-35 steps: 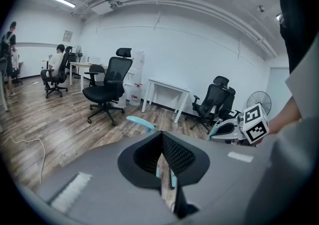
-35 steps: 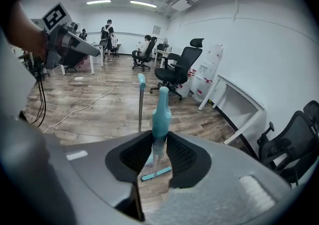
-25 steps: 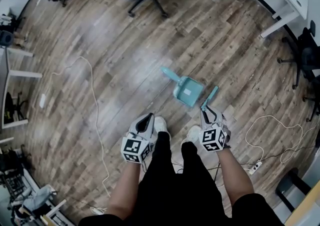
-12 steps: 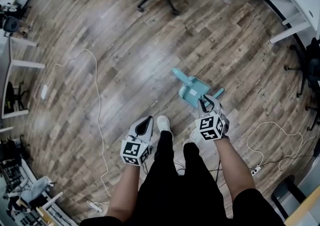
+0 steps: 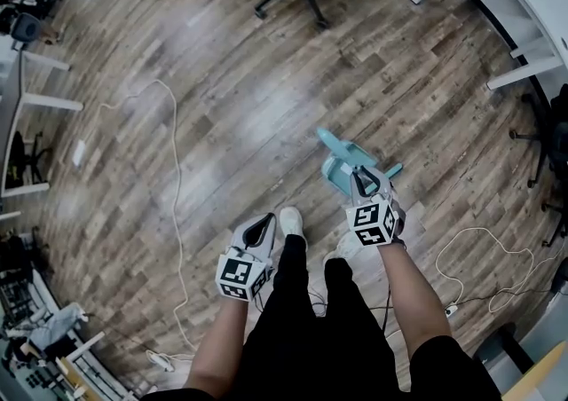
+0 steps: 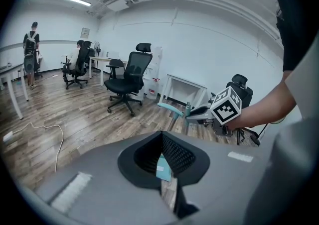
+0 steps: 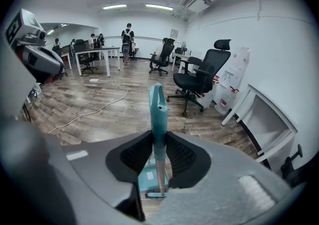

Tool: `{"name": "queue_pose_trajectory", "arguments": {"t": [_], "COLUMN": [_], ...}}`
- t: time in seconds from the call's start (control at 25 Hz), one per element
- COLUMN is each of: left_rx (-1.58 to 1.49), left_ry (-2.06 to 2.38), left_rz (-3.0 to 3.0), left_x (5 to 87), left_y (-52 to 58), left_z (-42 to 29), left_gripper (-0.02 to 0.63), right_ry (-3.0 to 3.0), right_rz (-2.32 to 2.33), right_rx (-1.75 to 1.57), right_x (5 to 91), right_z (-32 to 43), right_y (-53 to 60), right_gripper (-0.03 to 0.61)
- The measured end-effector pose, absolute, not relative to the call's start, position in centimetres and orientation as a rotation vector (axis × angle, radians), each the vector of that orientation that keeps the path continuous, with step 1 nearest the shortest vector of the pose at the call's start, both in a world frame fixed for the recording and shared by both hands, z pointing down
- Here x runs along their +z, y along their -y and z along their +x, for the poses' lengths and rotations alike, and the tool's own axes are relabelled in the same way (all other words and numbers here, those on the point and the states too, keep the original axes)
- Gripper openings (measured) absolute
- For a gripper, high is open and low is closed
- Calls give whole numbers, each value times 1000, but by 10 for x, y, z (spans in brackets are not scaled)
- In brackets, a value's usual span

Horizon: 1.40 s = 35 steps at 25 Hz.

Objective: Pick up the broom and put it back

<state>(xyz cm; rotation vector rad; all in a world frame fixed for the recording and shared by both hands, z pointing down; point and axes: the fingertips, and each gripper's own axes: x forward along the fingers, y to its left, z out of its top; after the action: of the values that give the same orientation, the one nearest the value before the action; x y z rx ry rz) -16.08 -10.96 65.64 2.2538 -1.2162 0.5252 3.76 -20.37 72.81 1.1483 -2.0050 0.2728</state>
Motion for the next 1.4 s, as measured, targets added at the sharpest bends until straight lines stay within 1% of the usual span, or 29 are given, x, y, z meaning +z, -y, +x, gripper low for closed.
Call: {"name": "queue_pose_trajectory", "arguments": {"t": [0.44, 0.6, 0.76, 1.04, 1.12, 1.36, 1.4], "left_rx": [504, 495, 477, 439, 419, 389, 387], "left_ry": [1232, 1231, 1218, 1186, 1167, 1139, 1135], "left_rz": [2257, 2266, 2277, 2381, 2416, 2568, 2587], "left_x": [656, 651, 645, 616, 604, 555, 547], "left_y": [112, 117, 121, 140, 149, 175, 178], "left_z": [-164, -163, -160, -143, -134, -101, -95], "left_gripper": [15, 15, 15, 15, 15, 15, 15], "right_ry": [2013, 2016, 2024, 2099, 2122, 2186, 2192], "right_rz": [1133, 1112, 1123, 1204, 1245, 1357, 1380], "right_rx": [314, 331, 309, 248, 228, 198, 189], "right_x": [733, 734, 724, 657, 633, 571, 561], "right_z": [32, 34, 36, 36, 40, 54, 58], "right_y": [213, 208, 203, 191, 187, 171, 168], "right_gripper": [94, 130, 133, 132, 110, 92, 72]}}
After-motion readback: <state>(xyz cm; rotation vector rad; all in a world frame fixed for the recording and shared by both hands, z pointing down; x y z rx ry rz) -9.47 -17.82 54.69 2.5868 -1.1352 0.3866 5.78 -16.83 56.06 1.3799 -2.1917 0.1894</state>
